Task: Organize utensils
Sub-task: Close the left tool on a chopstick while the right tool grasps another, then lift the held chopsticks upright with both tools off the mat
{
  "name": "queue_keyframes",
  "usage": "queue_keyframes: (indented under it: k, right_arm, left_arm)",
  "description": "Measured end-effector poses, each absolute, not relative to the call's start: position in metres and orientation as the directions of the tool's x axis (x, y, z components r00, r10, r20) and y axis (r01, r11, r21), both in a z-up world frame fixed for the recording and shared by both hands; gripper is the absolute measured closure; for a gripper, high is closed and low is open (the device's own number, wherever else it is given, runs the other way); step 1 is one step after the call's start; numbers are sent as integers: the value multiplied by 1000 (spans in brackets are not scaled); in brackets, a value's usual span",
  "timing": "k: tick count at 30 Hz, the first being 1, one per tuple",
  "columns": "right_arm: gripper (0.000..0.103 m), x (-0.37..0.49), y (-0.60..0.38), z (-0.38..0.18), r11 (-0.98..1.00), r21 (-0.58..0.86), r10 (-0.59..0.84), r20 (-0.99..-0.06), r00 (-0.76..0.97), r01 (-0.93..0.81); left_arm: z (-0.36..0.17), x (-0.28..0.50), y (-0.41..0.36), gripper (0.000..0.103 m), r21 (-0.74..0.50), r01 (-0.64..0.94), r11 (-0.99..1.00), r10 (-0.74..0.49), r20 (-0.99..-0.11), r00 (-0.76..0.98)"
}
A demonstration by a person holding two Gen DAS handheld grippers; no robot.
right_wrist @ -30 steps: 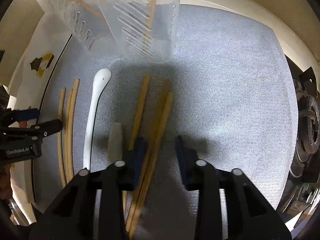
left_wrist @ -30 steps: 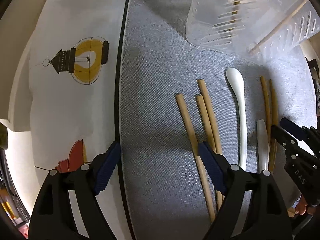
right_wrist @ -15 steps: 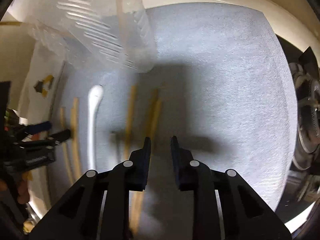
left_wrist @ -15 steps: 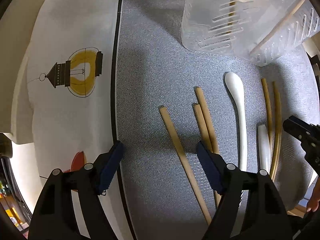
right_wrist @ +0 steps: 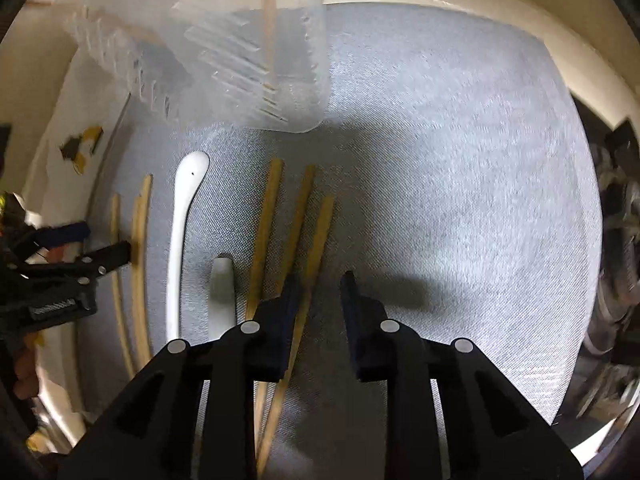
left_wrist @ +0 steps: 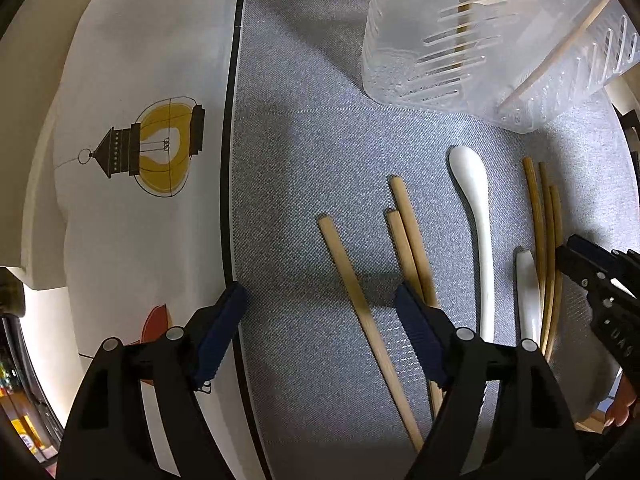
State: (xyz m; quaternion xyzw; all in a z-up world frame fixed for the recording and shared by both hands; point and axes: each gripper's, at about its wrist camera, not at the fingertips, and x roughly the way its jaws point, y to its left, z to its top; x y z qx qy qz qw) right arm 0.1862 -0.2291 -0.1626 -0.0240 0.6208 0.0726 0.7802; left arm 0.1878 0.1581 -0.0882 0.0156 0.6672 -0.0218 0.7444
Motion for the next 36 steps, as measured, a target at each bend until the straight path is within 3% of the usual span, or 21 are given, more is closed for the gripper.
queue_keyframes:
  k: [2,4,6,9,13,18,29,30,36]
  right_arm:
    - [79,184,-217,-162,987,23,61,-971,231,-162]
    - [94,179,-209,-160,980,35,79,-972,221,-195]
    - [95,176,-207,-159,975,68,110,-975,193,-212]
    - [96,169,-206,-157,974,63,109,-973,204,-217]
    - [96,162,-213,-140,975,80,130,-963,237,-207]
    - [96,165,-214,-113,975,83,143,-945,295,-207]
    - [96,137,-234,-57,966,104,200,-882,426,-237]
    - [96,136,-231,-52,965,99,200,-875,441,-241]
    - [96,124,-225,-18,958,93,224,-832,508,-270]
  left_arm:
    - [-87,187,157,29,-11,46,999,-15,-994,104]
    - [-82,187,156,47,-12,56,998,-19,-993,119]
    - [-78,186,155,84,-29,64,997,-37,-992,119]
    - [-77,186,162,92,-118,35,992,-121,-988,92]
    - [-74,180,170,96,-269,31,963,-270,-960,67]
    - [-53,170,178,97,-341,65,938,-346,-931,116]
    - [33,138,185,97,-351,201,914,-398,-870,291]
    - [42,136,186,103,-351,216,911,-404,-861,309]
    - [80,131,183,103,-335,274,901,-423,-817,392]
